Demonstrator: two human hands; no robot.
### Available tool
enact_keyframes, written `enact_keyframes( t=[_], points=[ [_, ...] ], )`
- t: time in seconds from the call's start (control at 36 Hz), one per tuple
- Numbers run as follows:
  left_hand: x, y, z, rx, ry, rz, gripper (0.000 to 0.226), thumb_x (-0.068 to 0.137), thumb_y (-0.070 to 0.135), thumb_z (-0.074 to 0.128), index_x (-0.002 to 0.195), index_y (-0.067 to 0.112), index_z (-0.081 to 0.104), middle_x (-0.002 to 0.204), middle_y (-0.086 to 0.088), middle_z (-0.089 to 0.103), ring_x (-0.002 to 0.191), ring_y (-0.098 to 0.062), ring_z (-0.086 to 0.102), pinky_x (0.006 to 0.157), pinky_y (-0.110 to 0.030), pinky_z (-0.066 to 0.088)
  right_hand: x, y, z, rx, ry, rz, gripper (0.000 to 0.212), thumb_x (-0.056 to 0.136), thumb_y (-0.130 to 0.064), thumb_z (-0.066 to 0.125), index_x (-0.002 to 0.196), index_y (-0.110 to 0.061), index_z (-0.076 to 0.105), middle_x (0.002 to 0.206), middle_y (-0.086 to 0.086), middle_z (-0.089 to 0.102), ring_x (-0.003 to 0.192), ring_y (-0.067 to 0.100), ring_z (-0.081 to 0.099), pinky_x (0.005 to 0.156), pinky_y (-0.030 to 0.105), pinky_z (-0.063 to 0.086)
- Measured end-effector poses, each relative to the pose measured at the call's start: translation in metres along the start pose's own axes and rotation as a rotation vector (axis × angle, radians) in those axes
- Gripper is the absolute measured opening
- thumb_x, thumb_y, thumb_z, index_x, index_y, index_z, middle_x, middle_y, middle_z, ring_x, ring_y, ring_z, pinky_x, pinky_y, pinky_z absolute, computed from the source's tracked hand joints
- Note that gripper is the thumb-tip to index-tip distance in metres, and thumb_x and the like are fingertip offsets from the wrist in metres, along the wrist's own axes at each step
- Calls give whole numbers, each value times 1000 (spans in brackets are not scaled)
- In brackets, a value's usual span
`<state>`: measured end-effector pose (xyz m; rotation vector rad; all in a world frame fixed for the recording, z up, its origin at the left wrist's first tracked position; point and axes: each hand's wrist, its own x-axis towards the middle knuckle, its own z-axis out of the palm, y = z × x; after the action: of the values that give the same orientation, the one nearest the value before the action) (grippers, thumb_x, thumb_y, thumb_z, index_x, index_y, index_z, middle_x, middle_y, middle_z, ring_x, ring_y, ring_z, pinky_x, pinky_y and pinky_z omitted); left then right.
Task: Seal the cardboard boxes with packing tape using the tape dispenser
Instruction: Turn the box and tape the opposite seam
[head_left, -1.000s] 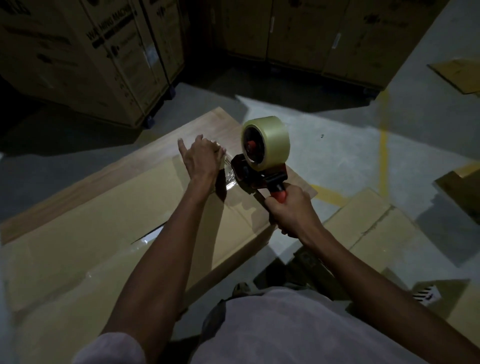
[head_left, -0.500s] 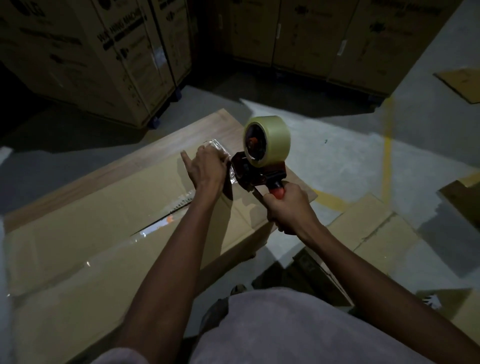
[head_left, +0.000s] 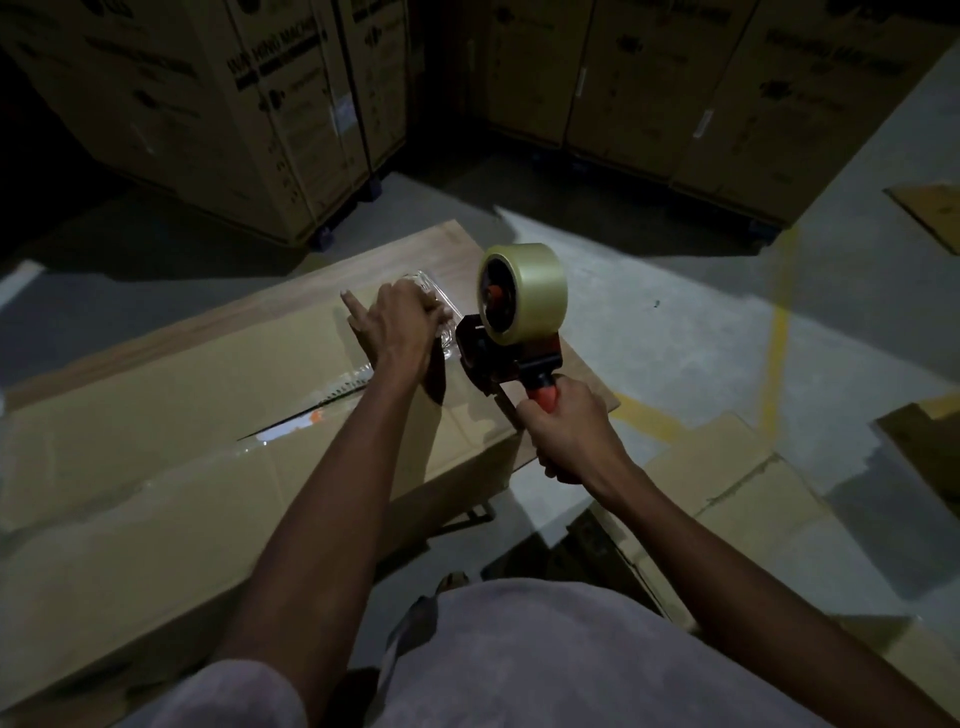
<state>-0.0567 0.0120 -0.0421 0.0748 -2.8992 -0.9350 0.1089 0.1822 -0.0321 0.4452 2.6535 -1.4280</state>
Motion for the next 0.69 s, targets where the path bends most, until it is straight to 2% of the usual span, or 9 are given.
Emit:
enact_keyframes(
  t=[0.06,0.08,0.25,0.39,0.56,0.64,0.69],
  points=[
    [-3,3,0,86,23,-19,27,97,44,64,104,22,76,108,-1,72,115,-19,62,122,-49,-6,-3,3,-1,13,-1,13,11,94,-31,59,96,-21,55,83,16,64,52,24,61,37,22,44],
    [-5,4,1,132,12,-18,28,98,47,61,106,24,76,109,0,72,116,-18,61,122,-49,-9,-4,3,-1,22,1,15,11,94,-31,59,96,-22,55,82,15,64,51,23,60,37,22,43],
    [-6,4,1,182,-9,48,31,97,47,62,108,22,77,119,-5,70,119,-21,60,125,-52,-1,-6,6,2,93,12,18,8,95,-27,60,93,-20,55,76,11,61,44,17,55,37,22,42],
    [-15,3,5,93,7,85,22,92,36,72,103,20,80,131,-11,66,123,-28,60,125,-54,6,-6,10,4,117,20,40,10,95,-26,61,92,-18,56,72,11,60,37,11,52,37,21,41],
    [-26,-1,6,119,-1,56,26,97,39,65,112,23,78,122,-13,69,119,-31,62,124,-56,10,-6,10,6,140,24,39,11,95,-25,61,89,-20,55,72,10,60,40,13,53,37,20,40],
    [-26,2,5,143,6,33,25,97,43,64,109,27,79,111,-7,74,112,-25,65,124,-56,6,-6,8,6,151,22,27,12,95,-25,62,87,-19,56,72,10,60,47,19,55,39,22,43],
    [-27,3,4,151,10,28,23,97,42,64,110,29,78,111,-3,75,117,-21,63,124,-56,2,-7,7,5,137,19,17,11,95,-25,62,88,-19,56,73,9,61,48,19,57,40,22,44]
  ],
)
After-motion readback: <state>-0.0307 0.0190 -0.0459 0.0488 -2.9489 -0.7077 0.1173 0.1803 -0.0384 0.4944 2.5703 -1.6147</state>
